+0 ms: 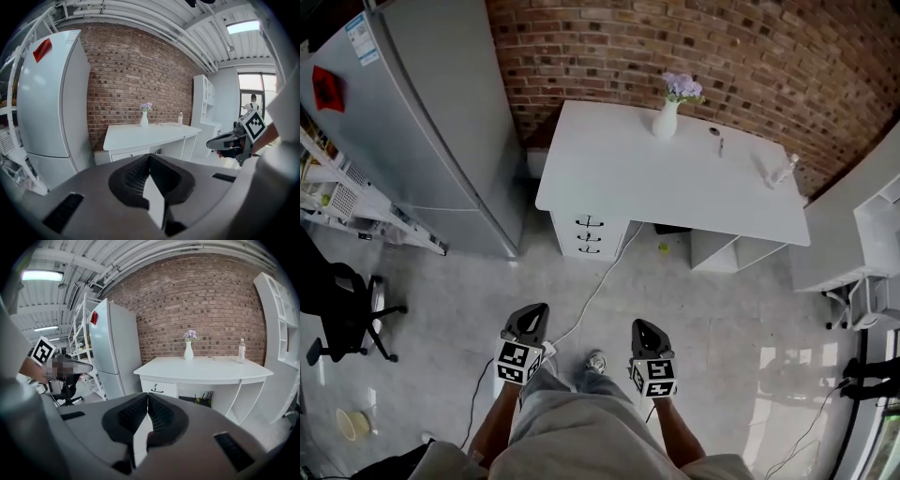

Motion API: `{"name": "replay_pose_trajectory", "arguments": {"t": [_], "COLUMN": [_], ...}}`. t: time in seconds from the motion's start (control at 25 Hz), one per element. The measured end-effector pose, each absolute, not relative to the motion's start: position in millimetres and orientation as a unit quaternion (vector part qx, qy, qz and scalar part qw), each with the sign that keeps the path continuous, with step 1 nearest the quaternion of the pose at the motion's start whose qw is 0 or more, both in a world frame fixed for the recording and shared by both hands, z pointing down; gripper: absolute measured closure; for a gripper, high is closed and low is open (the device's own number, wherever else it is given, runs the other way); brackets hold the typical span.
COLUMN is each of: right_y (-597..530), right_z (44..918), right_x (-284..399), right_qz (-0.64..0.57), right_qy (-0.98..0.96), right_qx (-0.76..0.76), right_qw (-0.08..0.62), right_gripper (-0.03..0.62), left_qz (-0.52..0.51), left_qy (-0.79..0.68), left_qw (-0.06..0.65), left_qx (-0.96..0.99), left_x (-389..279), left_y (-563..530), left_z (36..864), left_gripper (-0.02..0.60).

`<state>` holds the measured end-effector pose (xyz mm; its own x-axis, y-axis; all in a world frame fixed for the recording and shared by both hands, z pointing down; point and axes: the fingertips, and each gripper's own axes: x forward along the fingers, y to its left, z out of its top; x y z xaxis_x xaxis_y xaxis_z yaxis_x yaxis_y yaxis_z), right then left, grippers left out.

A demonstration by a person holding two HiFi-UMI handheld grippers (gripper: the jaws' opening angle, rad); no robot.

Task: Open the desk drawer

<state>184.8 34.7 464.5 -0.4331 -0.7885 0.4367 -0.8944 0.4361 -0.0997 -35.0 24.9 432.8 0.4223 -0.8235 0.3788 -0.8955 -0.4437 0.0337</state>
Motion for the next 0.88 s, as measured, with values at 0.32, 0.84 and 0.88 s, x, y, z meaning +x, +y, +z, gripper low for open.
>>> {"name": "replay_pose_trajectory", "arguments": {"t": [0.32, 0.84, 0.88], "right_y": [2.1, -33.3, -38.3], "right_z": [471.3, 505.8, 507.8], "right_x": [191.1, 168.4, 164.4], "right_qz": [0.172, 0.197, 0.196], "right_qy": [-0.840, -0.841, -0.841], "right_qx": [0.489, 0.469, 0.469], "right_qw": [0.162, 0.184, 0.185], "right_gripper": [0.577, 0.577, 0.577], "left_qz": [0.175, 0.187, 0.188], "left_qy": [-0.549, -0.527, -0.524], "left_qw": [0.127, 0.160, 0.162], "left_qx": [0.808, 0.813, 0.814], "left_x": [-51.8, -44.0, -45.3], "left_y": [10.7, -8.7, -11.1], "left_z": [439.0, 471.2, 473.5], "left_gripper": [0.569, 0.569, 0.569]}}
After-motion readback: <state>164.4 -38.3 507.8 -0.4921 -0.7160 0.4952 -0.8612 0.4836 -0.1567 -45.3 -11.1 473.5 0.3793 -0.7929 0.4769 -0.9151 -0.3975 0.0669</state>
